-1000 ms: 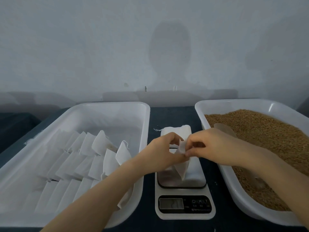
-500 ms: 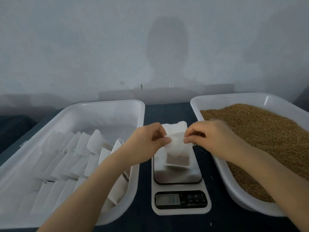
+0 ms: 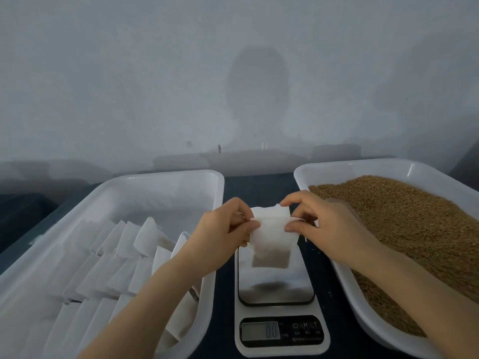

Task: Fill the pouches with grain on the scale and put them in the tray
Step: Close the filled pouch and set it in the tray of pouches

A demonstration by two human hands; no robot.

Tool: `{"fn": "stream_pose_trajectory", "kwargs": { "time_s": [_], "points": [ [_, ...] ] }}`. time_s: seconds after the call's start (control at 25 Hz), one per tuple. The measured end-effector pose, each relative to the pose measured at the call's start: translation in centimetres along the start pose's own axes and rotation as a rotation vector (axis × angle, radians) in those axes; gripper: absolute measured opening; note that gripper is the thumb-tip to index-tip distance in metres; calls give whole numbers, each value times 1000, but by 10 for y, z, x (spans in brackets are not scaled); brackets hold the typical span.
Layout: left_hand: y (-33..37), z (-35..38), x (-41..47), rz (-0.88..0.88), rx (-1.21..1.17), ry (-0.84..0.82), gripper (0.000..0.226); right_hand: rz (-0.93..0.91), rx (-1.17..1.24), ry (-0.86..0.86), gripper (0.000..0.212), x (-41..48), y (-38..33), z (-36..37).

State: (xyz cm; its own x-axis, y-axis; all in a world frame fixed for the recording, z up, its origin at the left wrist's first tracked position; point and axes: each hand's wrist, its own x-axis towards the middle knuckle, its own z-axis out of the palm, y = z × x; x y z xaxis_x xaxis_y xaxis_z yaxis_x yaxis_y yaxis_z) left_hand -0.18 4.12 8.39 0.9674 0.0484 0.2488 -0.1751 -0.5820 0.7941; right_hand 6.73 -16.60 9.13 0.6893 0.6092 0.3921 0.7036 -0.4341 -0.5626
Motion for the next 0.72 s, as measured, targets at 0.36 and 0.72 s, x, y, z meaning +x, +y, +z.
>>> {"fn": "stream_pose_trajectory", "kwargs": {
  "time_s": [0.36, 0.72],
  "points": [
    [-3, 4, -6, -54, 135, -103, 15, 83, -59, -144, 18, -4, 10, 3],
    [-6, 6, -5, -30, 149, -92, 14, 120, -32, -110, 19, -4, 11, 3]
  ]
}}
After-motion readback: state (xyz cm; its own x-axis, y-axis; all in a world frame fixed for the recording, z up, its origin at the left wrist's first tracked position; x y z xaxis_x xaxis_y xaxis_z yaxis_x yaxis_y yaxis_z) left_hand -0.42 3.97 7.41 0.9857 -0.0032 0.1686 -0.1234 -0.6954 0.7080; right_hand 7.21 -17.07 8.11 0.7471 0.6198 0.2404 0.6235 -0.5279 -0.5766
